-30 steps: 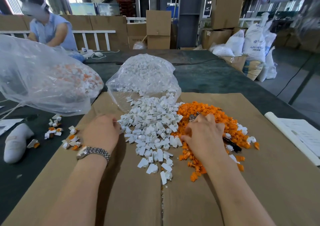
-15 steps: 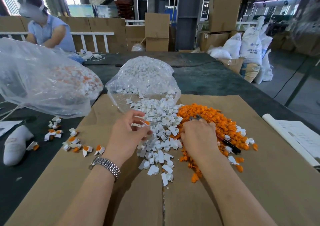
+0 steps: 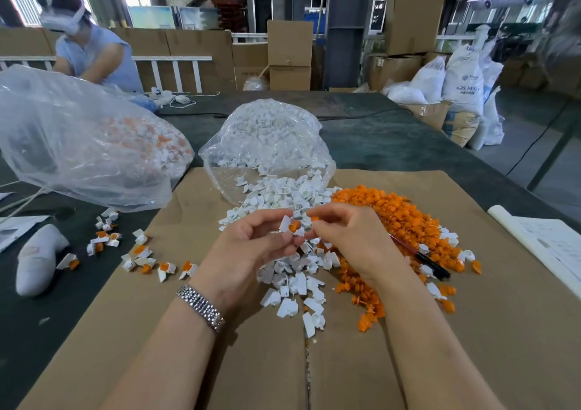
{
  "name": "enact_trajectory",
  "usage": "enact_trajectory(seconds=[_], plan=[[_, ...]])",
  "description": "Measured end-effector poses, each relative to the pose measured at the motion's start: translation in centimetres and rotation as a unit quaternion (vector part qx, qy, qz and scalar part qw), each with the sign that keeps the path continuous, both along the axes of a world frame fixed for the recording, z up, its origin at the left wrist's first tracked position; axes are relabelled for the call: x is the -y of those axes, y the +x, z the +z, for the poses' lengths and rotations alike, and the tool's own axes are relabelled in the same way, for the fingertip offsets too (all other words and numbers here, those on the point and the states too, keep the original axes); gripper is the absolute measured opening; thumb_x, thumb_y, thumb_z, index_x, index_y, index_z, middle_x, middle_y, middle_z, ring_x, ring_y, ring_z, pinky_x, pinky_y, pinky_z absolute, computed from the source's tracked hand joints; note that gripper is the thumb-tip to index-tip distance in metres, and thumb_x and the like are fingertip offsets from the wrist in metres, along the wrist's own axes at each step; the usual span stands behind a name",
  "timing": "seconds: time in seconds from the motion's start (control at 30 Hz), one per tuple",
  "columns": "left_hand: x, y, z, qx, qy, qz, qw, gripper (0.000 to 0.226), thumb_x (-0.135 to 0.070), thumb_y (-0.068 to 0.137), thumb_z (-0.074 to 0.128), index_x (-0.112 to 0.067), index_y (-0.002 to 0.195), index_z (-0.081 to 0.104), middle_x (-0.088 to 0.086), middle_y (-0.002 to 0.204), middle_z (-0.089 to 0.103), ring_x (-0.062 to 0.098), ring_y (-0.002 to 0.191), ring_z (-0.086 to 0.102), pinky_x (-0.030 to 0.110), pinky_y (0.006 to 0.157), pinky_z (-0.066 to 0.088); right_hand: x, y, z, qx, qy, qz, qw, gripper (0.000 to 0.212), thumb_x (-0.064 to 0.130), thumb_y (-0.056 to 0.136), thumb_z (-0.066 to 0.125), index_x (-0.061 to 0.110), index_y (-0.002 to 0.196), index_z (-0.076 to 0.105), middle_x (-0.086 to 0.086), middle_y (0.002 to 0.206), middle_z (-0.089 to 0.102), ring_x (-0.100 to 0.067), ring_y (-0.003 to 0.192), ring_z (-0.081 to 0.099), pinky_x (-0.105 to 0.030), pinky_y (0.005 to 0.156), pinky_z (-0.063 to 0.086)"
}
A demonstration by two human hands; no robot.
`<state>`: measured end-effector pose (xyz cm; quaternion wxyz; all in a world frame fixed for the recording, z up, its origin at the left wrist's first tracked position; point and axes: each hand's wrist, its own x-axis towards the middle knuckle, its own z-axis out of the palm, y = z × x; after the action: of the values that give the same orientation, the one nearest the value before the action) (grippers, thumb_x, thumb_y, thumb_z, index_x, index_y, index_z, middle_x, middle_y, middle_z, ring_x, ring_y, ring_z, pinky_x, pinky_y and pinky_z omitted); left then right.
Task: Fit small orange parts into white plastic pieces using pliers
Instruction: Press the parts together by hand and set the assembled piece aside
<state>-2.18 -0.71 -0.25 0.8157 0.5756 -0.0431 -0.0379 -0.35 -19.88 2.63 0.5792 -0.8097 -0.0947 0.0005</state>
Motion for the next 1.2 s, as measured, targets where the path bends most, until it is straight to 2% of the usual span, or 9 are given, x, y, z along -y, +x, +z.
enact_trajectory(seconds=[0.3,0.4,0.5,0.57,0.63,0.7,0.9,1.1,1.2], plan=[[-0.2,0.0,0.2,-0.023,-0.048,-0.032,0.998,0.041,0.002,0.083,0.068,-0.003,0.124,0.068,0.018,0.120,0.073,0.034,0.108,0.072,0.027,0.083,0.061,0.8,0.0,-0.7,0.009,0.064,0.003,0.998,0.014,0.021,0.089,0.077,0.017,0.099,0.069,0.002,0.086,0.077,-0.007,0.079,0.074,-0.016,0.067,0.055],[-0.8,-0.1,0.5,-0.014,0.125,0.085,0.988,0.031,-0.003,0.093,0.066,-0.014,0.122,0.070,0.007,0.108,0.078,0.023,0.096,0.076,0.023,0.073,0.060,1.1,0.4,-1.1,0.056,0.003,-0.078,0.995,0.011,0.024,0.087,0.080,0.020,0.090,0.070,0.002,0.076,0.073,-0.006,0.068,0.070,-0.016,0.060,0.053],[-2.9,0.2,0.3,0.000,0.448,0.319,0.835,0.027,-0.011,0.100,0.060,-0.022,0.124,0.068,0.002,0.120,0.070,0.015,0.093,0.065,0.026,0.076,0.050,1.6,0.8,-1.6,0.090,-0.069,-0.144,0.983,0.012,0.025,0.087,0.080,0.025,0.080,0.070,0.004,0.073,0.070,-0.006,0.063,0.064,-0.014,0.055,0.044],[-4.2,0.3,0.4,-0.026,0.505,0.413,0.758,0.035,-0.007,0.098,0.059,-0.017,0.131,0.065,0.011,0.133,0.058,0.017,0.091,0.051,0.033,0.078,0.042,1.6,0.9,-1.8,0.093,-0.078,-0.145,0.982,0.013,0.025,0.087,0.079,0.025,0.079,0.069,0.006,0.074,0.070,-0.006,0.063,0.064,-0.016,0.057,0.044],[-5.0,0.1,0.5,-0.057,0.526,0.436,0.728,0.041,-0.005,0.097,0.057,-0.016,0.136,0.063,0.014,0.139,0.047,0.022,0.088,0.048,0.035,0.076,0.039,1.4,0.9,-2.0,0.092,-0.086,-0.143,0.982,0.012,0.025,0.088,0.078,0.026,0.080,0.069,0.007,0.074,0.070,-0.004,0.064,0.064,-0.017,0.058,0.044],[-5.1,-0.2,0.6,-0.046,0.550,0.416,0.723,0.035,-0.008,0.096,0.059,-0.018,0.129,0.066,0.011,0.134,0.048,0.026,0.090,0.056,0.036,0.073,0.042,1.3,1.0,-2.0,0.092,-0.089,-0.144,0.981,0.013,0.025,0.089,0.077,0.027,0.080,0.068,0.007,0.073,0.071,-0.003,0.065,0.065,-0.015,0.059,0.045],[-4.4,-0.9,0.9,0.009,0.565,0.102,0.819,0.023,-0.023,0.081,0.080,-0.027,0.093,0.061,-0.005,0.092,0.065,0.012,0.082,0.061,0.023,0.066,0.051,1.4,1.1,-2.2,0.081,-0.099,-0.140,0.982,0.013,0.026,0.090,0.076,0.025,0.081,0.068,0.006,0.076,0.071,-0.005,0.069,0.066,-0.014,0.057,0.043],[-4.1,-0.4,0.3,0.045,0.650,0.102,0.752,0.016,-0.036,0.086,0.079,-0.030,0.090,0.065,-0.014,0.091,0.061,0.001,0.084,0.057,0.017,0.067,0.044,1.2,1.2,-2.1,0.082,-0.096,-0.134,0.983,0.011,0.026,0.090,0.077,0.024,0.082,0.069,0.005,0.078,0.071,-0.008,0.071,0.067,-0.016,0.057,0.044],[-4.1,-0.3,0.3,0.045,0.621,0.137,0.770,0.011,-0.029,0.090,0.076,-0.028,0.095,0.067,-0.013,0.091,0.064,0.006,0.085,0.062,0.024,0.072,0.051,1.0,1.0,-2.1,0.083,-0.091,-0.129,0.984,0.010,0.026,0.090,0.077,0.025,0.083,0.070,0.006,0.076,0.071,-0.006,0.070,0.066,-0.014,0.058,0.044]])
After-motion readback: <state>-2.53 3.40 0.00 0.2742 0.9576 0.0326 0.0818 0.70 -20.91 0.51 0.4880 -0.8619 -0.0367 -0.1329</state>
